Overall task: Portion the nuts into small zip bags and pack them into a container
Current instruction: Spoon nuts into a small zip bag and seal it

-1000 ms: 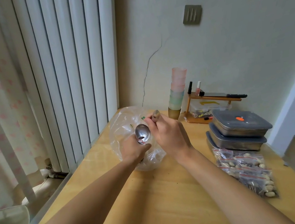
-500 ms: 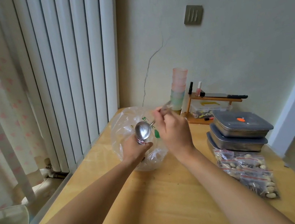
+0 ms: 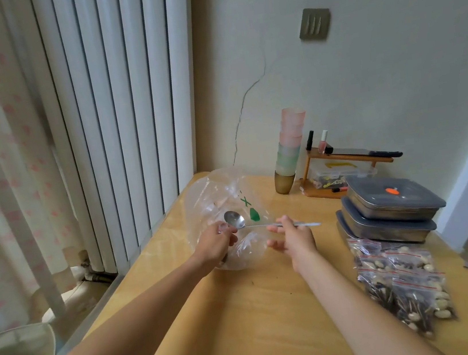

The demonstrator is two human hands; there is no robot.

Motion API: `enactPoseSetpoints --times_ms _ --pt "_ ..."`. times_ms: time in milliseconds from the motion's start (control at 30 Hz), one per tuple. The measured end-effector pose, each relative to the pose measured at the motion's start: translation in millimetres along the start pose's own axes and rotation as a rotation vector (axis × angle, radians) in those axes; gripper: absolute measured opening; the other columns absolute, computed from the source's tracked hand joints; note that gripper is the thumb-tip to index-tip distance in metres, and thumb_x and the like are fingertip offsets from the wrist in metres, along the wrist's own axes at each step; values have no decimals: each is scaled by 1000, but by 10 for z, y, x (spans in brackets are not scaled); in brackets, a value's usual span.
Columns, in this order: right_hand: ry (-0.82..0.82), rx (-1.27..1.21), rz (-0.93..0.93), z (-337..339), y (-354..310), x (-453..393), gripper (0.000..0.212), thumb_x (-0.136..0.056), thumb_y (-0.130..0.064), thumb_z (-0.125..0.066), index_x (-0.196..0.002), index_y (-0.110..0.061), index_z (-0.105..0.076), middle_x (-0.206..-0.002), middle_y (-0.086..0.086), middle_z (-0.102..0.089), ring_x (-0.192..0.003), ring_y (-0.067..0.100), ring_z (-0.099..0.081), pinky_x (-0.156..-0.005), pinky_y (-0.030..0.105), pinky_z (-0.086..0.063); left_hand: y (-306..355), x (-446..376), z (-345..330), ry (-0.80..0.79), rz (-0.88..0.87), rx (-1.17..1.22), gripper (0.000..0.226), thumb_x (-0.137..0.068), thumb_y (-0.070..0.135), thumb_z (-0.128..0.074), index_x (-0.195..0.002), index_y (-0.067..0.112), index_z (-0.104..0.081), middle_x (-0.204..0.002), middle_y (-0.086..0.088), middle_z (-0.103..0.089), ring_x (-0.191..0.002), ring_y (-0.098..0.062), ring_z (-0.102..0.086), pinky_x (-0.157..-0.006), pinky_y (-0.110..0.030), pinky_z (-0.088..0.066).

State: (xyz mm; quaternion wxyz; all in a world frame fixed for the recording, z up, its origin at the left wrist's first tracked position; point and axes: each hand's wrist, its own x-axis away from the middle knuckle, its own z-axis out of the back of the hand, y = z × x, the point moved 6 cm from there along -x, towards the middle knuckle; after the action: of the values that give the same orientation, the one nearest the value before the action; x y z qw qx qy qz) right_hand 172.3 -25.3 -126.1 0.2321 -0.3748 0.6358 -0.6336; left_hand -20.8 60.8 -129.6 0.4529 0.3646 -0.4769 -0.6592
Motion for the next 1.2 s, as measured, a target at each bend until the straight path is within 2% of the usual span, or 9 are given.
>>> enactPoseSetpoints --times_ms 200,300,367,467,567,733,867,967,1200 --pt "-21 71 -172 -79 271 8 35 -106 -41 -51 -103 -8 -63 -77 3 -56 -36 11 -33 -52 27 -39 137 -16 67 133 -189 -80 29 -99 27 -45 -103 26 -73 -113 1 -58 -98 -22 -58 -81 -35 -51" --pt "-87 98 -279 -85 332 70 37 -103 -44 -57 -96 -8 -60 -73 3 -54 -35 11 -26 -48 24 -41 221 -7 67 154 -249 -250 34 -93 40 -44 -108 36 -74 -106 8 -45 -109 -13 -43 -103 -37 -39" --pt "-151 156 -295 -99 316 101 36 -103 -43 -59 -97 -7 -63 -69 1 -55 -35 10 -25 -46 23 -40 392 73 41 165 -341 -370 34 -96 39 -44 -113 35 -73 -100 9 -43 -104 -11 -41 -99 -33 -39" --pt "-196 221 -227 -114 220 127 31 -103 -33 -61 -98 -4 -69 -67 0 -55 -37 11 -28 -46 24 -41 585 184 -66 68 -390 -365 29 -100 23 -51 -122 26 -69 -103 6 -58 -99 -9 -52 -82 -9 -40" --pt "-173 204 -20 -130 -12 136 17 -100 -16 -57 -97 -5 -70 -73 3 -58 -47 14 -43 -51 24 -43 593 199 -184 -12 -344 -211 33 -95 22 -66 -128 19 -61 -98 2 -68 -89 -16 -65 -68 -12 -43" --pt "-255 175 225 -138 -336 186 26 -101 -12 -48 -110 -17 -71 -105 3 -70 -99 17 -65 -97 37 -53 541 158 -306 -47 -241 -27 48 -77 23 -87 -110 17 -53 -92 -8 -73 -79 -23 -71 -65 -27 -53" --pt "-250 183 306 -98 -311 99 10 -99 -15 -66 -100 -7 -71 -90 8 -76 -85 18 -68 -93 41 -56 497 110 -404 -182 -170 154 50 -78 16 -88 -111 10 -50 -83 -7 -75 -71 -17 -67 -61 -25 -51" --pt "-163 158 337 -20 -255 -10 7 -98 -18 -68 -98 -12 -72 -91 9 -78 -87 25 -73 -90 39 -58 525 131 -449 -237 -136 249 33 -90 16 -77 -112 0 -58 -86 -10 -73 -74 -15 -67 -61 -19 -51" --pt "-266 -40 270 -78 -47 -103 17 -99 -22 -69 -104 -6 -66 -91 2 -76 -82 11 -69 -78 25 -56 386 12 -490 -109 -83 382 25 -95 23 -71 -97 -2 -70 -75 -6 -65 -67 -14 -59 -58 -19 -49"
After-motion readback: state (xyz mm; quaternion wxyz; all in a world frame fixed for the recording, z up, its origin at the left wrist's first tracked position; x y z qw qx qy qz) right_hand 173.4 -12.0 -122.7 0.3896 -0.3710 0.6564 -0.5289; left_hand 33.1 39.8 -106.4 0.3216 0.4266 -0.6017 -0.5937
